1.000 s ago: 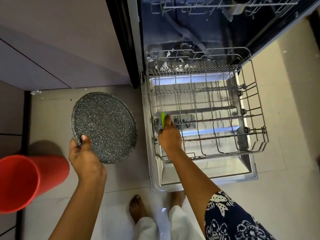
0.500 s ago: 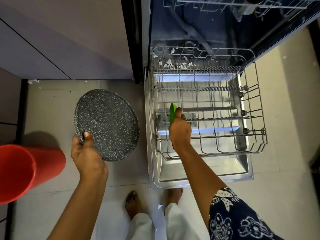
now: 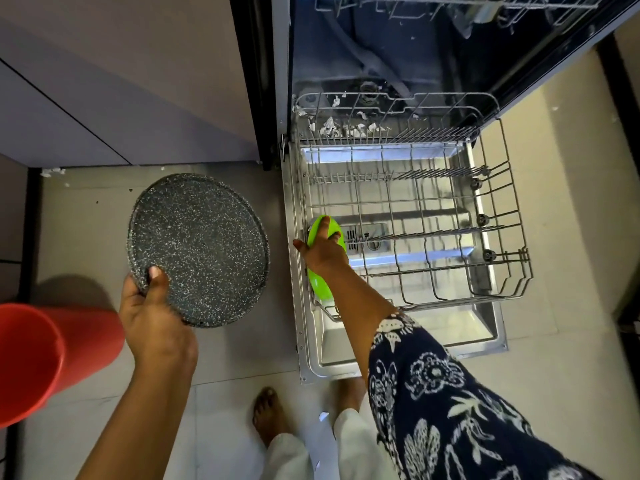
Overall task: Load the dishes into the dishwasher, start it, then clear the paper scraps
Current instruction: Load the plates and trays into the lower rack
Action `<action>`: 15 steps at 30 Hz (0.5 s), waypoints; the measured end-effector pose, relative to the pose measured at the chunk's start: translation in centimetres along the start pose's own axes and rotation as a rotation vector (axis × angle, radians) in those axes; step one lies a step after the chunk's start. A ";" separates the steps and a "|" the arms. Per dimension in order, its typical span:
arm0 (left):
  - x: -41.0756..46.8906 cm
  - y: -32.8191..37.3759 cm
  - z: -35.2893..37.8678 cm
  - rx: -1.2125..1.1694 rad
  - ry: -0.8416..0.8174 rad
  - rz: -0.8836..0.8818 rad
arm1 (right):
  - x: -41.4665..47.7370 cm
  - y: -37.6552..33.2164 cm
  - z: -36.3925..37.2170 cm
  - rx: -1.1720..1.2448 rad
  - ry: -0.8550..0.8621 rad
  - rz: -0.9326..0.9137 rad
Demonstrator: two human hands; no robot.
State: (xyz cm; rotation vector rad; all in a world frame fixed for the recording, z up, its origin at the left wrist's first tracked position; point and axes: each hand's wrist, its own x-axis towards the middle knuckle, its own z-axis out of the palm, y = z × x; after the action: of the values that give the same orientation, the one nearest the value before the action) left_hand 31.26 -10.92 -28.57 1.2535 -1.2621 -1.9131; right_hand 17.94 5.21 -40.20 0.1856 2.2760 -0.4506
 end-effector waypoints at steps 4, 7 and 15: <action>-0.1 -0.4 -0.6 0.011 -0.006 -0.029 | 1.8 -0.5 -1.6 0.062 -0.051 0.063; -0.3 -0.7 -1.1 0.019 -0.010 -0.053 | 0.5 -1.1 -3.0 -0.083 0.018 0.082; -1.0 -1.4 -1.4 0.021 0.001 -0.088 | -6.8 -1.5 -2.3 -0.502 0.284 -0.046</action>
State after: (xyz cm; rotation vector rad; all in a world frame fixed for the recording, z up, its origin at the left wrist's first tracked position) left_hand 33.10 -10.11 -29.58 1.3404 -1.2486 -1.9653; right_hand 20.52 4.74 -33.37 -0.0630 2.5942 0.1437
